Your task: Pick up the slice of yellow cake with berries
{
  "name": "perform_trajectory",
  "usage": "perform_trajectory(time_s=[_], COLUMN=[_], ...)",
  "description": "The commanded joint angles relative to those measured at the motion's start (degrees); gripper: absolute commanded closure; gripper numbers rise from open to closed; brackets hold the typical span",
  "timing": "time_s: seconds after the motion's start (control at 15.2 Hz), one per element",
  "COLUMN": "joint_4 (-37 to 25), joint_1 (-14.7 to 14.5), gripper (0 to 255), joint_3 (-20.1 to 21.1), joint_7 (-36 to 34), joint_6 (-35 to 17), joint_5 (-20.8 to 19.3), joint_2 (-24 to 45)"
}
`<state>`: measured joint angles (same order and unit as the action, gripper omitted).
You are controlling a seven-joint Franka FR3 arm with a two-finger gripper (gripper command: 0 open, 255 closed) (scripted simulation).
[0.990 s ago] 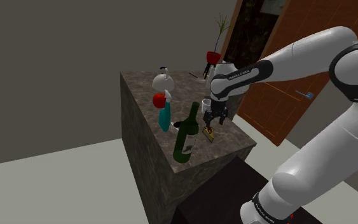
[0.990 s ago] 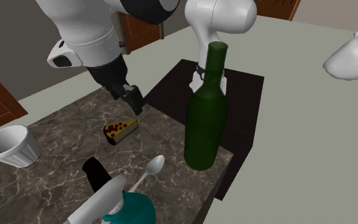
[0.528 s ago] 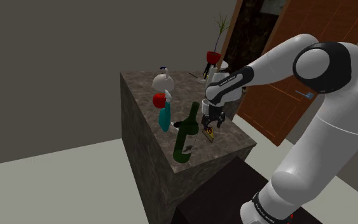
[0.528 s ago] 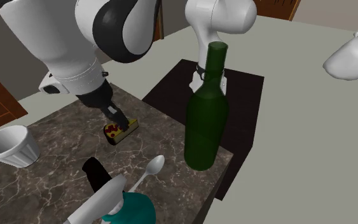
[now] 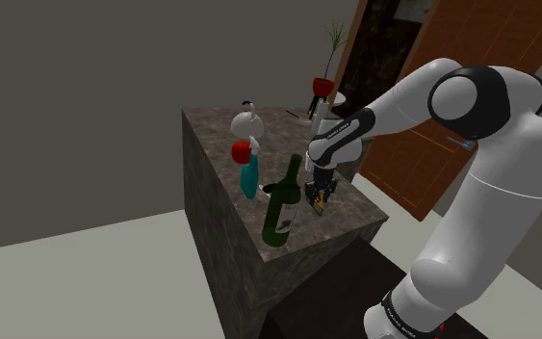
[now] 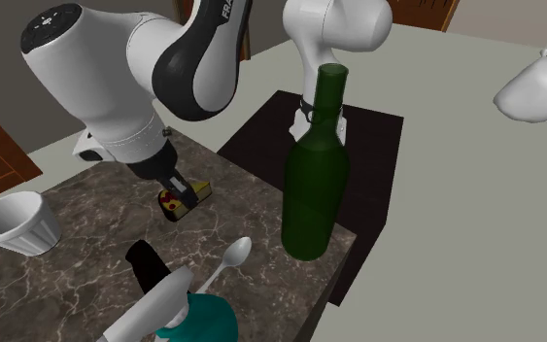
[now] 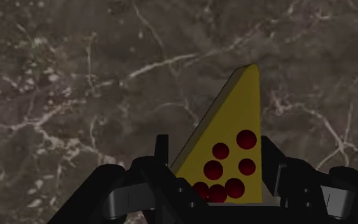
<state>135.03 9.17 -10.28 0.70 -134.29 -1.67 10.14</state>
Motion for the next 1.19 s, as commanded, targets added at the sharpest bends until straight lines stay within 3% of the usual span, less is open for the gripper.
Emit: perform_trajectory(time_s=[0.0, 0.53, 1.12], joint_4=[0.0, -0.1, -1.3], joint_1=[0.0, 0.0, -0.2], gripper=[255, 255, 255], joint_3=[0.0, 0.0, -0.2], joint_7=[0.0, 0.0, -0.6], joint_6=[-0.2, -0.1, 6.7], joint_5=[0.0, 0.0, -1.1], joint_2=[0.1, 0.2, -5.5])
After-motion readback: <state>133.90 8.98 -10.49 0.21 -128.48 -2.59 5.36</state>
